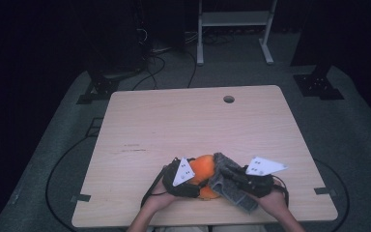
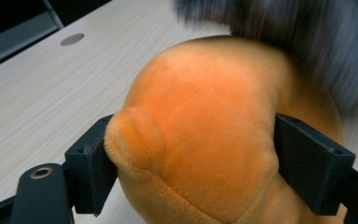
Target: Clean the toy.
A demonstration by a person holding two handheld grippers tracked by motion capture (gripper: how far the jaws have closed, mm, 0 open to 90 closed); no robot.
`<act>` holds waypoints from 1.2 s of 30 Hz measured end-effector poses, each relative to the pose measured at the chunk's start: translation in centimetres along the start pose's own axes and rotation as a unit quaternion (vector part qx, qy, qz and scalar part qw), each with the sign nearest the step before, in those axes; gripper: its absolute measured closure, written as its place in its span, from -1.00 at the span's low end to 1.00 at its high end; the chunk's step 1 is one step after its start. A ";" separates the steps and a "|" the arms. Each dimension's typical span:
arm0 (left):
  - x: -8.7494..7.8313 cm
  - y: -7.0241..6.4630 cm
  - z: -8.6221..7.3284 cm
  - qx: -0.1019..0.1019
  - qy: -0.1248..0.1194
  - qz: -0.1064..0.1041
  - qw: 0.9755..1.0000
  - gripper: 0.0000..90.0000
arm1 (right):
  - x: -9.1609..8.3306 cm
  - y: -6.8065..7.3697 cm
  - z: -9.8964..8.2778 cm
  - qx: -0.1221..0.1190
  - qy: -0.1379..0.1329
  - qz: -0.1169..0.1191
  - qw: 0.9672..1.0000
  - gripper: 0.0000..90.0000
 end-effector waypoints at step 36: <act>-1.2 1.0 1.3 -0.107 -0.056 -0.058 0.991 0.00 | -2.0 -0.6 0.1 -0.025 -0.036 -0.020 0.999 0.76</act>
Point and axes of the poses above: each handheld gripper's, and its own axes: x roughly forward along the jaws, z roughly out of its top, y roughly to its left, the point moved 5 cm from there along x, roughly forward along the jaws, and after that the axes turned 10 degrees about -z, right-handed, at the moved point
